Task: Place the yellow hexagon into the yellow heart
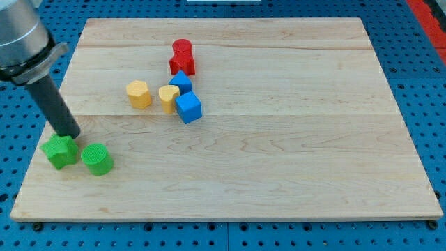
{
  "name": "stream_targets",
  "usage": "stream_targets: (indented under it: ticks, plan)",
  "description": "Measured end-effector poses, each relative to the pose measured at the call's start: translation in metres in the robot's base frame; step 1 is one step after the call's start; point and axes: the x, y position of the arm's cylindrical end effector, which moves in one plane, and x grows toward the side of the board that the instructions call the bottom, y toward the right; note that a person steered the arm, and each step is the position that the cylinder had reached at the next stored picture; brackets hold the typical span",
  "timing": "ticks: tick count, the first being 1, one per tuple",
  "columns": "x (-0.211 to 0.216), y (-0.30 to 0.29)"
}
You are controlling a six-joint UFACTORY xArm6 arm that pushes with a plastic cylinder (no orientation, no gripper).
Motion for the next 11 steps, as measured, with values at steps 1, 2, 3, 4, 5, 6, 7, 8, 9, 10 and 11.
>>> stream_targets:
  ticks: [1, 2, 3, 4, 5, 6, 7, 8, 9, 10, 11]
  plan:
    - [0.001, 0.000]
    - [0.001, 0.006]
    - [-0.023, 0.039]
    - [-0.060, 0.075]
    - [-0.063, 0.020]
    - [-0.106, 0.035]
    - [-0.059, 0.086]
    - [-0.053, 0.102]
    - [-0.053, 0.076]
    - [-0.085, 0.058]
    - [-0.065, 0.115]
